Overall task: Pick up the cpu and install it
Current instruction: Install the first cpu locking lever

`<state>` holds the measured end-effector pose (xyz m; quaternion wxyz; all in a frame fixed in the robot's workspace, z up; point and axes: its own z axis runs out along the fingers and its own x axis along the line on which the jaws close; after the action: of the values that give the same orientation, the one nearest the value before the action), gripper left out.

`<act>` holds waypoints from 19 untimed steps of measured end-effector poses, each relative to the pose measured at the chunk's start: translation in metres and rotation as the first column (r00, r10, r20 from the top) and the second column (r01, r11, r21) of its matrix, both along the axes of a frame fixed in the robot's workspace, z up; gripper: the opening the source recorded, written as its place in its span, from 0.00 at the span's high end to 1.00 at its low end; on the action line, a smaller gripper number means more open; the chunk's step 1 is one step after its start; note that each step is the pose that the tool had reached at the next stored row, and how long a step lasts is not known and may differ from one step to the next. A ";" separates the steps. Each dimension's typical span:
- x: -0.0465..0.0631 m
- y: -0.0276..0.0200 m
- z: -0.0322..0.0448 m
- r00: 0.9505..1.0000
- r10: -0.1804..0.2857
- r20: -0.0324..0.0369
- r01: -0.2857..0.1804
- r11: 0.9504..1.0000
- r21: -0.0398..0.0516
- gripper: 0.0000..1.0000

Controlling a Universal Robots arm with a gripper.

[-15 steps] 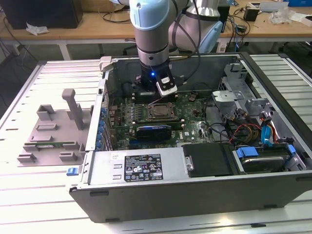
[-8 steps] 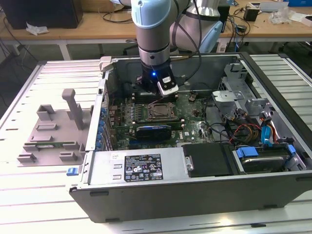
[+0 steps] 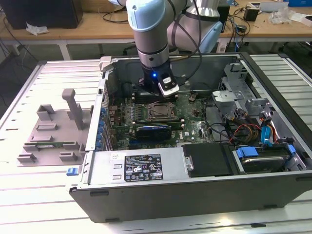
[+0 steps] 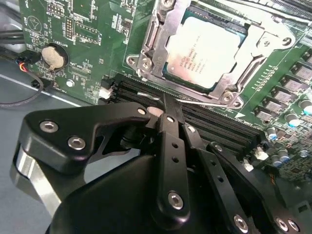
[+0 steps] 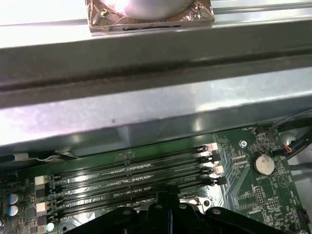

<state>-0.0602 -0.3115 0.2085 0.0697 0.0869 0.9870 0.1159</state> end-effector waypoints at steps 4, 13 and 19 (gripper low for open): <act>-0.001 0.0001 -0.0033 1.000 0.000 0.023 0.000 1.000 0.000 0.89; -0.006 0.0004 -0.0097 0.999 0.000 0.046 0.000 1.000 0.000 0.89; -0.006 0.0003 -0.0110 0.999 0.000 0.050 0.000 1.000 -0.001 0.89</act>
<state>-0.0664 -0.3112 0.1974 0.0943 0.0839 0.9850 0.1175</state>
